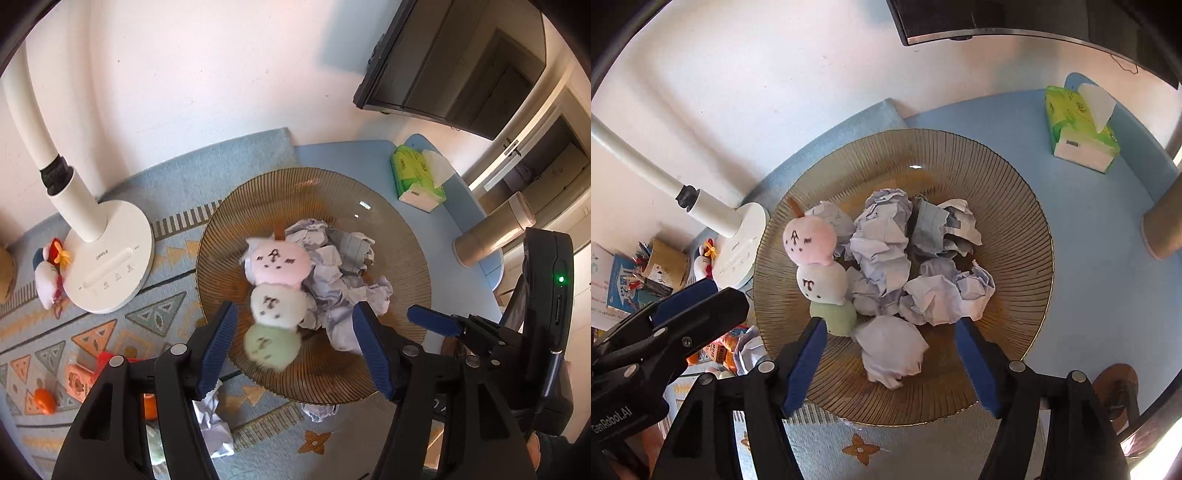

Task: Organize objects
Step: 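Carry the plush dango and paper ball to the glass plate and release both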

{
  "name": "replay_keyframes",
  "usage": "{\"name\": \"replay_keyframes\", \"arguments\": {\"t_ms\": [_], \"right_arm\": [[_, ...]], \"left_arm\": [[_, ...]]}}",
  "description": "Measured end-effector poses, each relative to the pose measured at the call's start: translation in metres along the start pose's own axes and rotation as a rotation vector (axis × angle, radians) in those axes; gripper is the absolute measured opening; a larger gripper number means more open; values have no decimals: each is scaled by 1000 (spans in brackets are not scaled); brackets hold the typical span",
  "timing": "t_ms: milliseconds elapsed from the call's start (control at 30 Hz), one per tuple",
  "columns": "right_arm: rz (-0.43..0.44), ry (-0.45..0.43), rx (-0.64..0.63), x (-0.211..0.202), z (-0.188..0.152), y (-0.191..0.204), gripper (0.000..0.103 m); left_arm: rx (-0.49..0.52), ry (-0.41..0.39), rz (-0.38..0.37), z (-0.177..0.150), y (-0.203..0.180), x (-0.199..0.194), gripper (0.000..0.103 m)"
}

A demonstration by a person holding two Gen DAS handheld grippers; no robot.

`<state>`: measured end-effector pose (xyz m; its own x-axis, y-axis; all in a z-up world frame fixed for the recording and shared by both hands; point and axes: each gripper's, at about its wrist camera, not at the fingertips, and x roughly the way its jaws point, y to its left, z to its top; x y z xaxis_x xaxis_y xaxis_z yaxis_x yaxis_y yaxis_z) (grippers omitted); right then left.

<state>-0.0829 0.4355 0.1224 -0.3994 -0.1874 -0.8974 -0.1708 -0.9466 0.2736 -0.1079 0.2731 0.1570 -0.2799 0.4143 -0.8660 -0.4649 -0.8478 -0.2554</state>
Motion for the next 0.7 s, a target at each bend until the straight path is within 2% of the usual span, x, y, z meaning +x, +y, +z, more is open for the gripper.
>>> {"name": "replay_keyframes", "arguments": {"t_ms": [333,700], "right_arm": [[6,-7,-18,-8,-9,11,70],[12,-22,-122,-20,-29,54,70]], "left_arm": [[-60,-3,-15,-22,14,-15,63],[-143,-44,1,-55,46,-52,63]]}}
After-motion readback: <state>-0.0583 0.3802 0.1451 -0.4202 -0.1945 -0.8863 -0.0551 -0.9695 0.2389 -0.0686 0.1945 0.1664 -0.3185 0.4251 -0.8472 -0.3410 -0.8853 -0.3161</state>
